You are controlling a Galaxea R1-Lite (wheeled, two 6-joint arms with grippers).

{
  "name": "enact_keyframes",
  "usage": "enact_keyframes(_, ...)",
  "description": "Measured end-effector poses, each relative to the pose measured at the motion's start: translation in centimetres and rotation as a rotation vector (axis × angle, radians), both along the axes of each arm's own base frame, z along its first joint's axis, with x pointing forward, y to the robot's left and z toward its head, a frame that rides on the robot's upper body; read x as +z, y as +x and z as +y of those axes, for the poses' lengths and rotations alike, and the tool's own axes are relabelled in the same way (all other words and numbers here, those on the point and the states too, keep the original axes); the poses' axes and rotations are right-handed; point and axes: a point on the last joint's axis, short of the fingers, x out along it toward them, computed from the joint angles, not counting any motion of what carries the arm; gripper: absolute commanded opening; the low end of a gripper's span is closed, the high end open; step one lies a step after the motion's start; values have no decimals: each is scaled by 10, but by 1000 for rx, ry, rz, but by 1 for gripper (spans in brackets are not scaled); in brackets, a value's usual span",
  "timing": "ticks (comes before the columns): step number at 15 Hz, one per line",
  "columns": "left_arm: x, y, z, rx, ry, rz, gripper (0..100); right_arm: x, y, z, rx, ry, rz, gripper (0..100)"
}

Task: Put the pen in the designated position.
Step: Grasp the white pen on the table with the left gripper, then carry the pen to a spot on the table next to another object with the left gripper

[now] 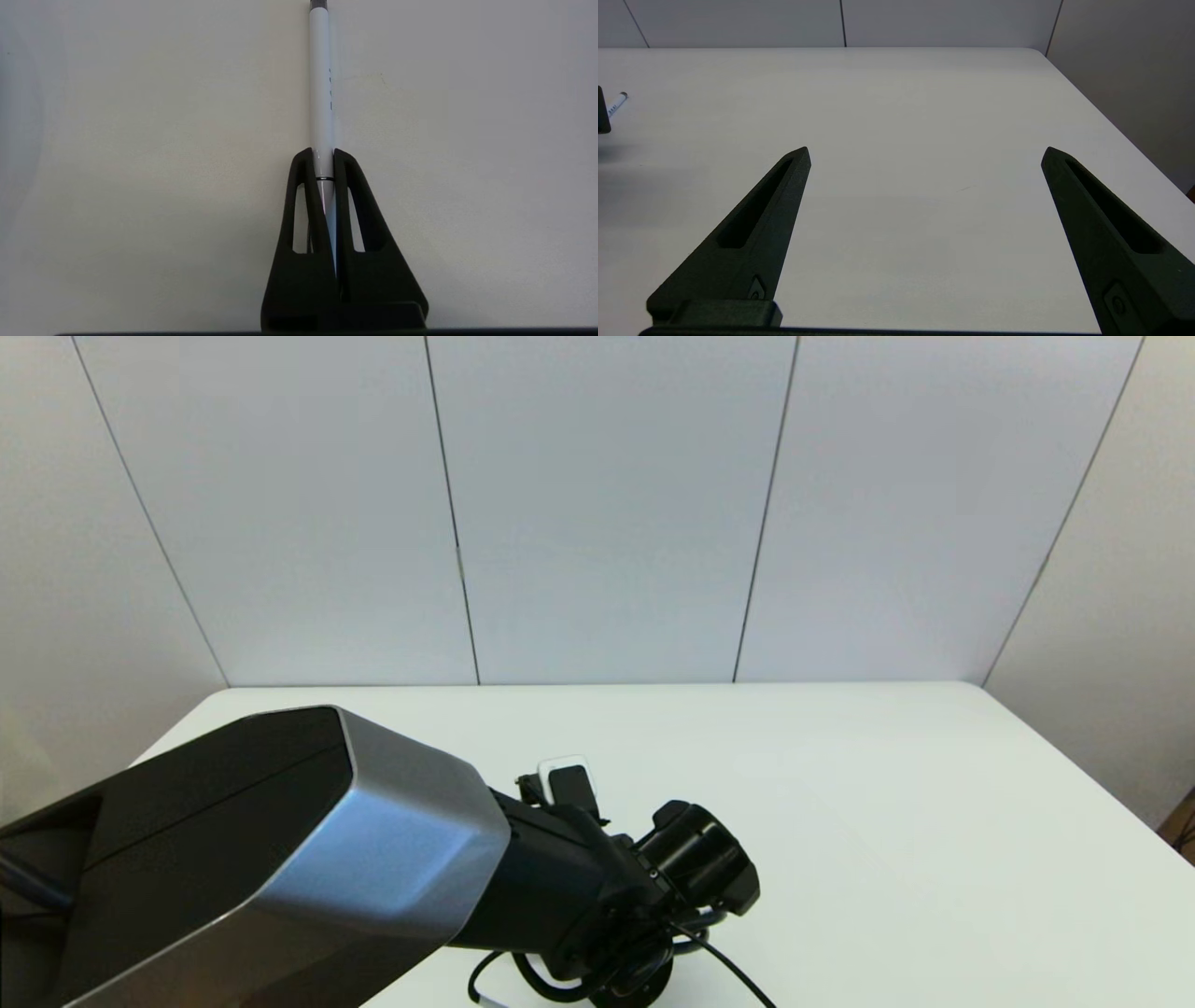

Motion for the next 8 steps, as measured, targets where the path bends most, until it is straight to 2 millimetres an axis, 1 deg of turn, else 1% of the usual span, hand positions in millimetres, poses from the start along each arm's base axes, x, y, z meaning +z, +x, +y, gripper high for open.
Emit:
enact_keyframes(2, 5, -1, 1, -5, -2, -4, 0, 0, 0, 0, 1, 0, 0, 100)
enact_keyframes(3, 11, -1, 2, -7, -9, -14, 0, 0, 0, 0, 1, 0, 0, 100)
enact_keyframes(5, 30, -4, 7, -23, -22, -33, 0, 0, 0, 0, 0, 0, 0, 100)
enact_keyframes(8, 69, -7, 22, -42, -47, -83, 0, 0, 0, 0, 1, 0, 0, 100)
